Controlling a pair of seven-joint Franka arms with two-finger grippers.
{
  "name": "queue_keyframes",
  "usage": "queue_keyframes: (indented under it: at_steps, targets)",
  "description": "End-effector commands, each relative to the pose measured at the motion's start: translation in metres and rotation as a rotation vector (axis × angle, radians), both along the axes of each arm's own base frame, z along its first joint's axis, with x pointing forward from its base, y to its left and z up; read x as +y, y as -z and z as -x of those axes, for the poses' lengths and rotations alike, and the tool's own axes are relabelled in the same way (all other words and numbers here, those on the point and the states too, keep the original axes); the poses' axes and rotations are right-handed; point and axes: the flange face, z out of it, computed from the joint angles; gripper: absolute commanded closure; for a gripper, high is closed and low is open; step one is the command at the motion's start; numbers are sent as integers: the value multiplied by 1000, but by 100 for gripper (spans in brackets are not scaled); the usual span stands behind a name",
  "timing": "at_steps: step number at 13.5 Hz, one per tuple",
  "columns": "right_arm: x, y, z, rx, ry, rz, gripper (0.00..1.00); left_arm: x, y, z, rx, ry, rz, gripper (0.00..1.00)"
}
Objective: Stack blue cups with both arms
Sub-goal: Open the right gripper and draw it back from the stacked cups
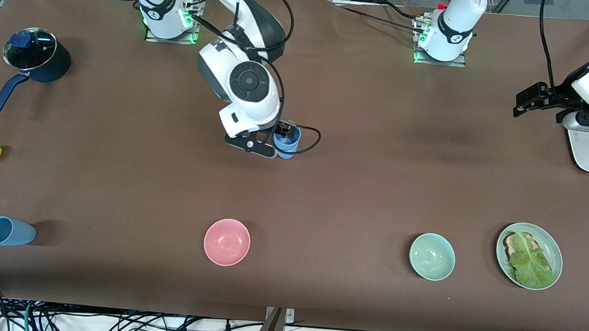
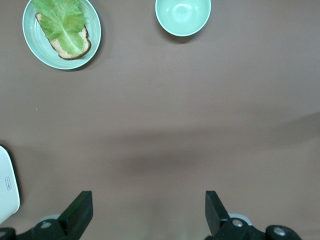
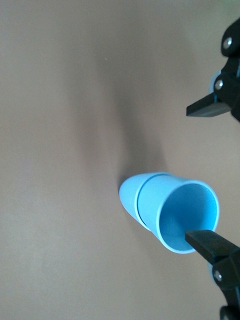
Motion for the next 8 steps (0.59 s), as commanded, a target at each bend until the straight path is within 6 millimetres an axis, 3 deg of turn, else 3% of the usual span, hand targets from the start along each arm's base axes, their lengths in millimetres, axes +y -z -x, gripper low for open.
queue_keyframes:
  at_steps: [1,6,8]
  targets:
    - [-23,-24,-6,9,-58,26,0,-9,0,0,-6,33,10,1]
    - [-119,-71,-41,46,-223,10,0,-7,-1,1,-5,24,14,1]
    - [-140,-97,-46,-2,-260,-2,0,-7,-2,0,-7,24,14,1]
